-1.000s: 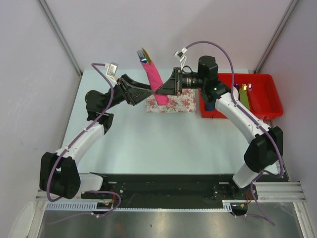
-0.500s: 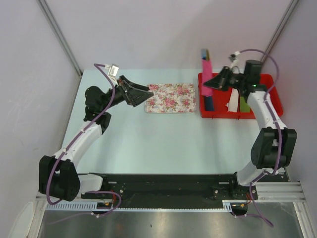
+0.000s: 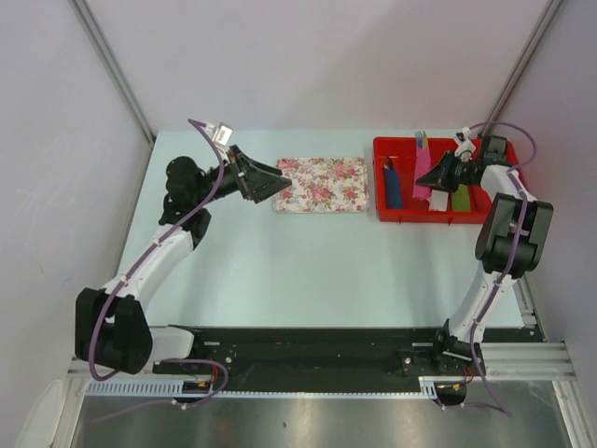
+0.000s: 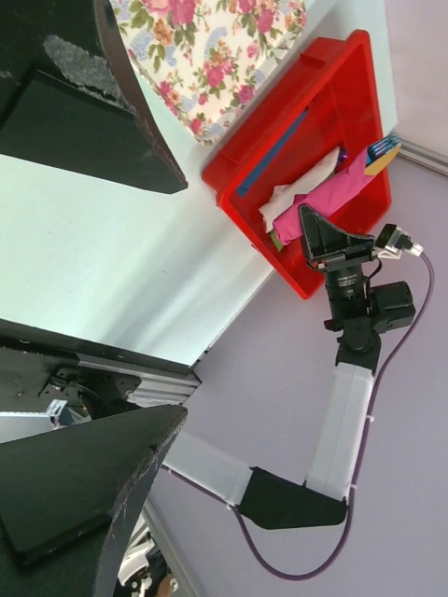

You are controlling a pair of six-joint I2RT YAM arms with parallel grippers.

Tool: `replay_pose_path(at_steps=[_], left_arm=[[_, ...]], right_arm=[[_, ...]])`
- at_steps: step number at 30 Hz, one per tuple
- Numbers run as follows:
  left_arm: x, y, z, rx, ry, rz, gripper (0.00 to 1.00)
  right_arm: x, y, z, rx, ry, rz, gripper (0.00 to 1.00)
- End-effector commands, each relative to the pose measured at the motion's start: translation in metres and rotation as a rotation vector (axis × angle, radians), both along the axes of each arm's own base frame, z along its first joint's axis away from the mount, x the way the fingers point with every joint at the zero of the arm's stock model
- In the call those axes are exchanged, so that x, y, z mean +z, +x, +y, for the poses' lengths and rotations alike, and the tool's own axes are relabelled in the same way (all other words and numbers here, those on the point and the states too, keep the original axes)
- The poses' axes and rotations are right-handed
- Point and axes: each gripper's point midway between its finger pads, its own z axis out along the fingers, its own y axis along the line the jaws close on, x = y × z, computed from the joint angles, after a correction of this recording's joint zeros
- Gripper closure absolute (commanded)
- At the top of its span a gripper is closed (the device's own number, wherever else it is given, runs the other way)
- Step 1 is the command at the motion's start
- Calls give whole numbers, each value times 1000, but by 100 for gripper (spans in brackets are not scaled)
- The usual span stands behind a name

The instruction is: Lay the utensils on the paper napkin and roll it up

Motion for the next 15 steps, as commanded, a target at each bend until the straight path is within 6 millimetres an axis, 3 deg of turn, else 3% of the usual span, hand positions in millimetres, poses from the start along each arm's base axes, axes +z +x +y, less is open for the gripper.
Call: replay_pose_path(at_steps=[1,7,15], left_arm=[[3,7,0,-9,38,-40,0],[-9,19,-4,-18,49,-3,0],[-18,33,-8,-29,55,32,0]], right_arm=[[10,25,-1,63,-42,-107,100],[-21,38,-3,83,-22,-61,100],[-44,47,12,127,26,-34,100]])
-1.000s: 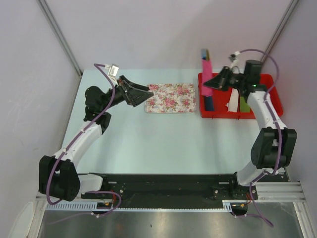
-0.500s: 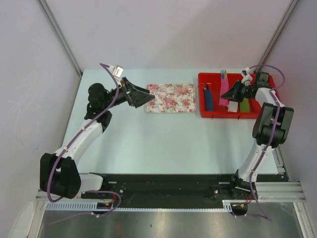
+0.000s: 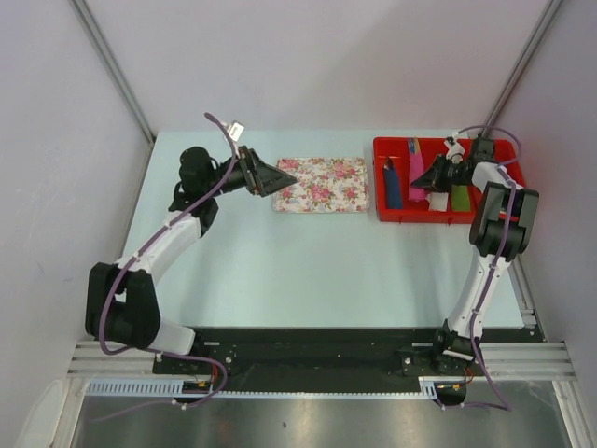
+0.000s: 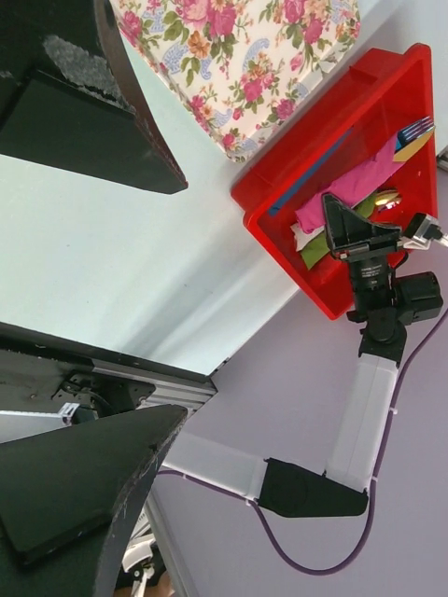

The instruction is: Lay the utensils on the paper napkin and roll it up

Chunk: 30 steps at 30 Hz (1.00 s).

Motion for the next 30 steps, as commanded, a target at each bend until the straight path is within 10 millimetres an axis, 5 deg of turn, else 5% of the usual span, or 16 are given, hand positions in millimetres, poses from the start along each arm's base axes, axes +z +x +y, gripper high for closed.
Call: replay_pose_path(at_steps=[1,14,25,30], left_arm=[[17,7,-1,-15,0,-74,0],[4,20,-2,-25,2,-29,0],[4,19,2,-22,-22,-21,0],[5,21,1,-24,-34,-14,0]], right_arm=[[14,12,18,73,48,-69,100],[-32,0,22,89,69,50,100],[-5,-27,31,114,102,59,100],[-15,-33,35,115,96,120,100]])
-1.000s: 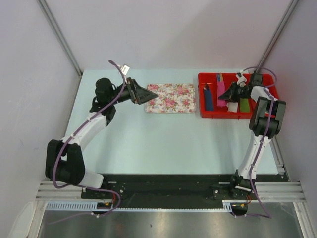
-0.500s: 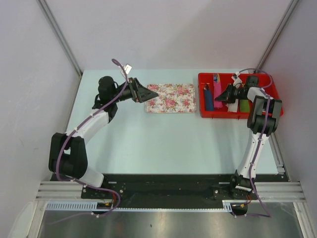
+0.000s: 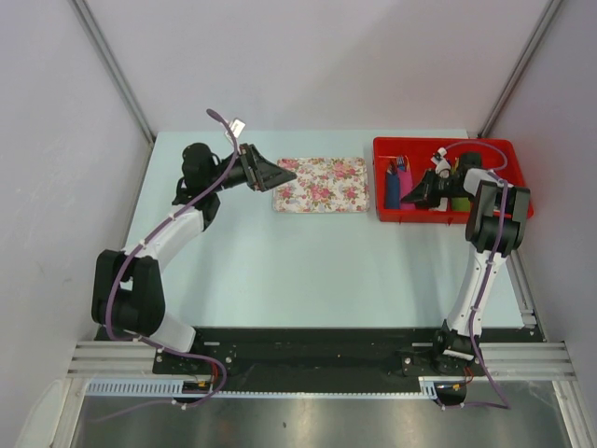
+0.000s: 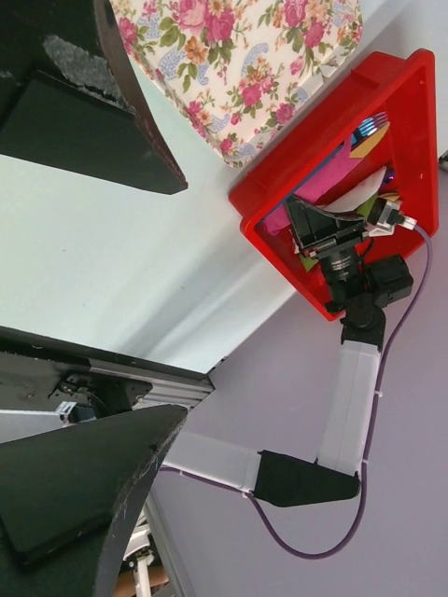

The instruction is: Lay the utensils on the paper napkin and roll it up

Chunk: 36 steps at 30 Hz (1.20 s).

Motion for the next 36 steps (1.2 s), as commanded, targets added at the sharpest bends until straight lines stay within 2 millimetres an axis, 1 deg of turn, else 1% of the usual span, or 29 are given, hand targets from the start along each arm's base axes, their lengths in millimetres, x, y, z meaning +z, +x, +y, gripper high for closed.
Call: replay_pose_path(at_steps=[1,4,5,7,10,11,13,14,16,17,19,21,22,29,31,36], left_arm=[[16,2,0,-13,-27,-47,0],[17,2,0,-14,-29,-43,0],[17,2,0,-14,-29,-45,0],[18,1,1,-12,-30,-46,0],[17,3,1,-8,-32,-36,0],[18,3,1,-8,-32,-39,0],[18,4,0,-8,-35,-35,0],[18,4,0,-8,-35,-33,0],[19,5,0,-8,-38,-31,0],[19,6,0,-7,-40,-31,0],[20,7,-1,-9,-44,-33,0],[21,7,-1,-11,-51,-30,0],[21,7,-1,-11,-53,-29,0],[20,9,-2,-4,-61,-25,0],[21,10,-2,-5,-63,-30,0],[21,11,-2,-5,-64,-32,0]], right_arm=[[27,0,8,29,-7,-22,100],[16,-3,8,20,-27,28,100],[10,-3,6,8,-48,42,100],[5,-3,3,-2,-67,57,100],[-5,-5,-1,-33,-89,110,89],[-8,-6,-4,-43,-111,122,81],[-12,-6,-7,-56,-132,136,76],[-15,-6,-10,-66,-155,144,71],[-15,-3,-12,-80,-177,149,66],[-16,-3,-14,-88,-190,155,61],[-13,-1,-16,-91,-203,155,58],[-11,1,-16,-90,-219,147,49],[-10,0,-17,-93,-230,151,46],[1,5,-27,-127,-297,145,41],[2,6,-27,-130,-311,144,31],[4,7,-28,-131,-356,138,27]])
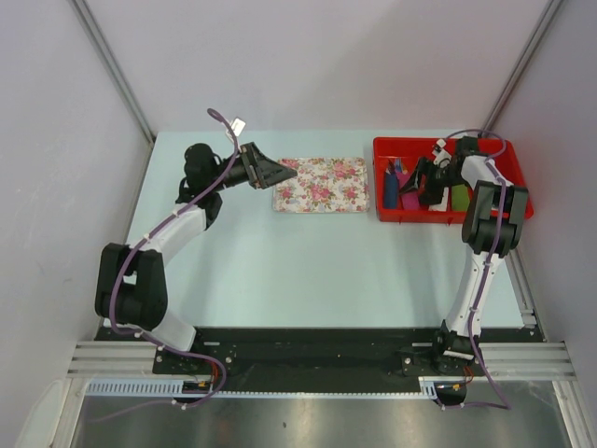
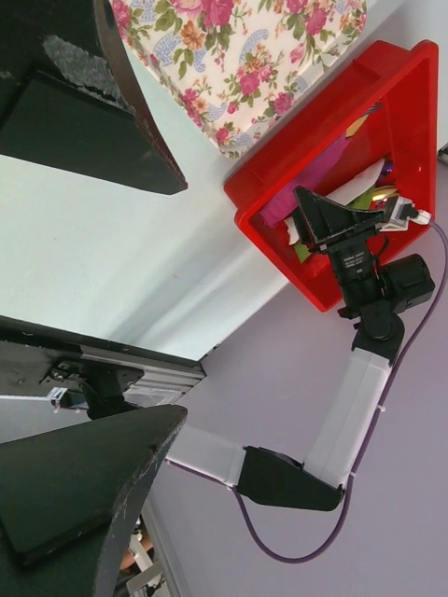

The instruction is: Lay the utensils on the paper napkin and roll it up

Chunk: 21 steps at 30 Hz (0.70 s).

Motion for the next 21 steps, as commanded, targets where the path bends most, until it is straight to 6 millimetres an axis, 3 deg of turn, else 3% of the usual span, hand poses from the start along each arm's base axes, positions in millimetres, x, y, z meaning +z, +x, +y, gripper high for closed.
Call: replay_pose_path(at_steps=[1,4,5,10,12,13,15,16,17,18,20,21], left_arm=[[21,4,1,-1,-22,-72,0],[23,6,1,7,-19,-76,0],[17,7,2,11,-2,-68,0],[12,21,8,95,76,-67,0],[9,28,13,133,126,-59,0],[-5,29,16,139,174,-19,0],[-1,39,22,173,210,-19,0],[-11,40,27,184,250,14,0],[-6,47,34,210,268,11,0],[-19,48,41,232,314,61,0],[-18,55,50,255,343,86,0],[-26,53,56,257,383,117,0]], right_arm=[[-7,1,-17,-17,-163,10,26],[-1,3,-16,-17,-171,-3,23],[3,5,-15,-18,-174,-11,16],[30,15,-15,-25,-207,-87,0],[48,21,-18,-32,-235,-142,0],[55,23,-16,-24,-245,-161,0],[82,30,-20,-28,-278,-231,0],[95,36,-20,-25,-294,-279,0],[111,40,-21,-29,-302,-323,0],[130,44,-20,-25,-307,-377,0],[150,47,-18,-16,-301,-432,0],[172,49,-17,-15,-298,-486,0]])
